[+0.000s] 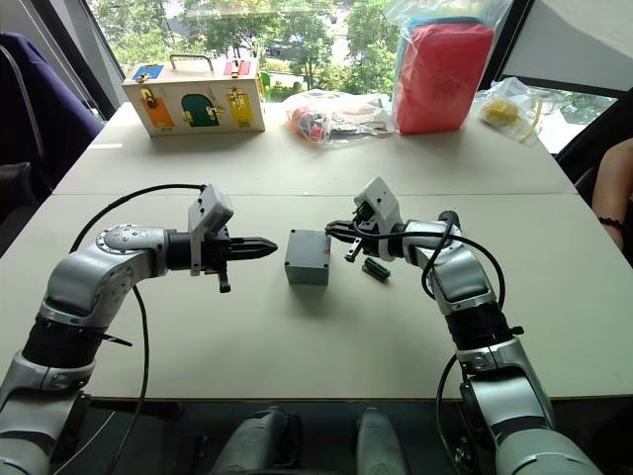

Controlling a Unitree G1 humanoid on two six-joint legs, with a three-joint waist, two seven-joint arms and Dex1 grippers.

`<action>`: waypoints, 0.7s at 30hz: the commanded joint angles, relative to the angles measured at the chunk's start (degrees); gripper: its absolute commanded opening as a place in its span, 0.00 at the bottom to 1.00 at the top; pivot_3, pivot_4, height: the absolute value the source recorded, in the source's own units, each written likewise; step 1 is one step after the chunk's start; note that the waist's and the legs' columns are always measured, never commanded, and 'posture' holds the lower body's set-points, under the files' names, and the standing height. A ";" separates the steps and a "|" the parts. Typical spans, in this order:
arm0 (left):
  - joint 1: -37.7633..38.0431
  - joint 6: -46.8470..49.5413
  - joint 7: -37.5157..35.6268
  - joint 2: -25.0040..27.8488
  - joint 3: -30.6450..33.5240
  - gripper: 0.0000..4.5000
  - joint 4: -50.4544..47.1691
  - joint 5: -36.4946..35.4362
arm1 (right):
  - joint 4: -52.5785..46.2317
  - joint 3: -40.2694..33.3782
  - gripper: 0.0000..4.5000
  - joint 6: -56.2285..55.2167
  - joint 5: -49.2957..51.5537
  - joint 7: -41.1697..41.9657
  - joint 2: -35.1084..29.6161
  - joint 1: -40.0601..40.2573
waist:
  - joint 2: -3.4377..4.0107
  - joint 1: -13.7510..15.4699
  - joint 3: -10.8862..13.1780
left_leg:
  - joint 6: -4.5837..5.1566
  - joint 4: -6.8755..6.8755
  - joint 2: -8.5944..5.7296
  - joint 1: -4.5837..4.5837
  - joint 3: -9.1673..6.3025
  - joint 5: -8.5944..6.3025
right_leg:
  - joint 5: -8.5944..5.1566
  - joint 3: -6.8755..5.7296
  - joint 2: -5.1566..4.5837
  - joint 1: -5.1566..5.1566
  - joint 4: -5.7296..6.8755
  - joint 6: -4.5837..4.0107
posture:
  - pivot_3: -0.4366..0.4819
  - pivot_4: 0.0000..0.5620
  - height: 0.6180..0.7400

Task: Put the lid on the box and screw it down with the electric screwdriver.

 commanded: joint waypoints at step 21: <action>-1.90 1.64 0.86 -0.88 1.65 0.00 -3.04 -2.83 | -0.57 -1.57 0.58 1.60 2.10 -0.41 -0.26 -1.47 | 0.00 0.01 0.00 | 0.00 0.00 0.00 0.00 0.00 0.00 | 0.00 0.00 0.01 0.00 0.00 0.00 | 0.48 0.27 1.00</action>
